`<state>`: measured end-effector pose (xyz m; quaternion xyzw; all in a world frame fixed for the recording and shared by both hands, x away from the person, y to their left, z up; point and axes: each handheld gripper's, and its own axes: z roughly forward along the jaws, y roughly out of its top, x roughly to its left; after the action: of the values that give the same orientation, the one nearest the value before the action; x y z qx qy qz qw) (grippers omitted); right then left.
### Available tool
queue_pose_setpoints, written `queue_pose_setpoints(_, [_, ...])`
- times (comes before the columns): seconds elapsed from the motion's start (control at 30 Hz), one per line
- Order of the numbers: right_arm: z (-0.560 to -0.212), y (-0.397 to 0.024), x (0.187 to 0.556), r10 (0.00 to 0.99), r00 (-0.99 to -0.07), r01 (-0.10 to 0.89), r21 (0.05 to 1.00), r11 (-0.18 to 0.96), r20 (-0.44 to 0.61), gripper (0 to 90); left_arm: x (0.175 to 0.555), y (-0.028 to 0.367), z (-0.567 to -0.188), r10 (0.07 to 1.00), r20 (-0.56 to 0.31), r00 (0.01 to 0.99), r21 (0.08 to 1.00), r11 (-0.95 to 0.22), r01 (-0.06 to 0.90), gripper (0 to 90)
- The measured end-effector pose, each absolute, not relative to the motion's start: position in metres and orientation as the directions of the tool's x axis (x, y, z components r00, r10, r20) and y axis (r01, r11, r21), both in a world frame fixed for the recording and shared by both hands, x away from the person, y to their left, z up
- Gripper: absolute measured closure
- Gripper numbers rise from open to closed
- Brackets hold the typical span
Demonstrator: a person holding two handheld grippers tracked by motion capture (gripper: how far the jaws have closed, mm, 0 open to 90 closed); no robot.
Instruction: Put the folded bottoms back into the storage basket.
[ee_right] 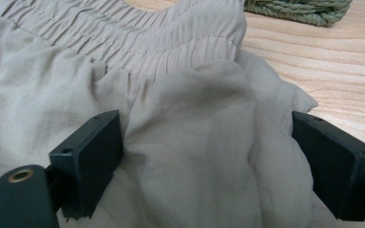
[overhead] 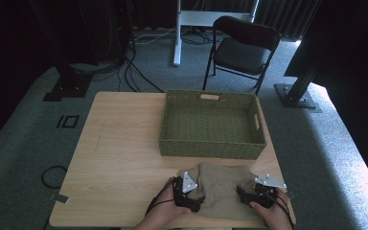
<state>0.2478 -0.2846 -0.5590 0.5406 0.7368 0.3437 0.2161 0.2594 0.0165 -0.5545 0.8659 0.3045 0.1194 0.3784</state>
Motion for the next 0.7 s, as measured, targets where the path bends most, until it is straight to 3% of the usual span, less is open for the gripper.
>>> queue_pose_setpoints(0.07, [-0.559, -0.284, 0.247, 0.938, -0.343, 0.638, 0.746, 0.191, 0.053, 22.7, 0.261, 0.015, -0.554, 0.611, -0.032, 0.791, 0.73, -0.526, 0.436, 15.6])
queue_pose_setpoints(0.1, [-0.559, -0.284, 0.247, 0.938, -0.343, 0.638, 0.746, 0.191, 0.053, 22.7, 0.261, 0.015, -0.554, 0.611, -0.032, 0.791, 0.73, -0.526, 0.436, 17.4])
queue_pose_setpoints(0.13, [-0.557, -0.282, 0.246, 0.92, -0.387, 0.622, 0.754, 0.211, 0.061, 39.9, 0.261, 0.013, -0.554, 0.595, -0.011, 0.804, 0.737, -0.539, 0.409, 23.2])
queue_pose_setpoints(0.17, [-0.557, -0.282, 0.246, 0.92, -0.387, 0.622, 0.754, 0.211, 0.061, 39.9, 0.261, 0.013, -0.554, 0.595, -0.011, 0.804, 0.737, -0.539, 0.409, 30.4])
queue_pose_setpoints(0.2, [-0.557, -0.281, 0.246, 0.913, -0.402, 0.615, 0.759, 0.214, 0.069, 47.6, 0.261, 0.011, -0.554, 0.587, -0.007, 0.809, 0.741, -0.54, 0.399, 30.4])
queue_pose_setpoints(0.23, [-0.555, -0.278, 0.245, 0.905, -0.416, 0.621, 0.754, 0.215, 0.085, 60.6, 0.262, 0.009, -0.553, 0.579, 0.001, 0.815, 0.748, -0.541, 0.384, 46.7])
queue_pose_setpoints(0.3, [-0.552, -0.274, 0.245, 0.902, -0.424, 0.631, 0.741, 0.231, 0.08, 70.4, 0.266, 0.009, -0.553, 0.585, -0.015, 0.811, 0.754, -0.526, 0.393, 58.1])
queue_pose_setpoints(0.4, [-0.548, -0.269, 0.244, 0.901, -0.432, 0.636, 0.722, 0.272, 0.041, 76.8, 0.271, 0.012, -0.553, 0.585, -0.053, 0.809, 0.762, -0.5, 0.412, 68.8])
queue_pose_setpoints(0.7, [-0.535, -0.276, 0.243, 0.902, -0.419, 0.659, 0.719, 0.223, 0.104, 79.3, 0.275, 0.016, -0.542, 0.582, -0.109, 0.806, 0.771, -0.462, 0.438, 80.3])
